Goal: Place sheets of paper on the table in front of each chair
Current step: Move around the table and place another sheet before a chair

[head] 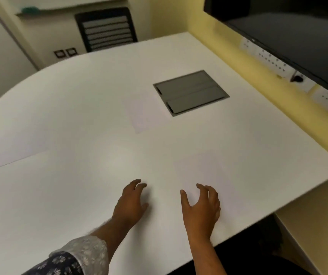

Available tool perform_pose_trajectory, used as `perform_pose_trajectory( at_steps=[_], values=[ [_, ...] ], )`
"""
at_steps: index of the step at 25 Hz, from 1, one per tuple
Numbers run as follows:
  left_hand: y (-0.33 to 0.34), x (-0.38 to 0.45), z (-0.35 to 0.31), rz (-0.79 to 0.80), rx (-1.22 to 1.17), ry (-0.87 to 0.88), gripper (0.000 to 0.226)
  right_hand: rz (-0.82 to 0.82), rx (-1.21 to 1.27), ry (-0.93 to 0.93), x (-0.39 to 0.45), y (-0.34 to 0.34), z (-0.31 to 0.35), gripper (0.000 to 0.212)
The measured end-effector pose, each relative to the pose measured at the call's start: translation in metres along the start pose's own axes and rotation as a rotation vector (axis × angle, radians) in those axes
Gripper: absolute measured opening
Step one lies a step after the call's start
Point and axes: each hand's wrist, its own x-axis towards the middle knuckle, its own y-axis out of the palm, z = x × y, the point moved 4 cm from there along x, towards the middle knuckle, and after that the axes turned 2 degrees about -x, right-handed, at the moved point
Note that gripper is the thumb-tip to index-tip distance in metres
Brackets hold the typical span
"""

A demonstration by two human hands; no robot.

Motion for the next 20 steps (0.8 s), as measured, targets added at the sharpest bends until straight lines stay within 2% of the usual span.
perform_pose_trajectory(
  at_steps=[3,6,7,12,20],
  values=[
    [-0.034,-0.018,0.045,-0.039,-0.019,-0.098,0.058,0.04,0.078,-0.09,-0.014,0.008,0.033,0.04],
    [-0.085,-0.056,0.104,-0.151,-0.078,-0.185,0.05,0.074,0.181,-0.228,-0.045,0.022,0.075,0.033],
    [-0.086,-0.057,0.106,-0.147,-0.083,-0.183,0.047,0.088,0.19,-0.215,-0.045,0.022,0.069,0.032],
    [-0.139,-0.13,0.197,-0.275,-0.225,-0.309,0.035,0.249,0.192,-0.307,-0.115,0.049,0.135,0.029],
    [-0.216,-0.263,0.356,-0.384,-0.335,-0.353,0.037,0.403,0.181,-0.414,-0.297,0.121,0.253,0.033]
  ],
)
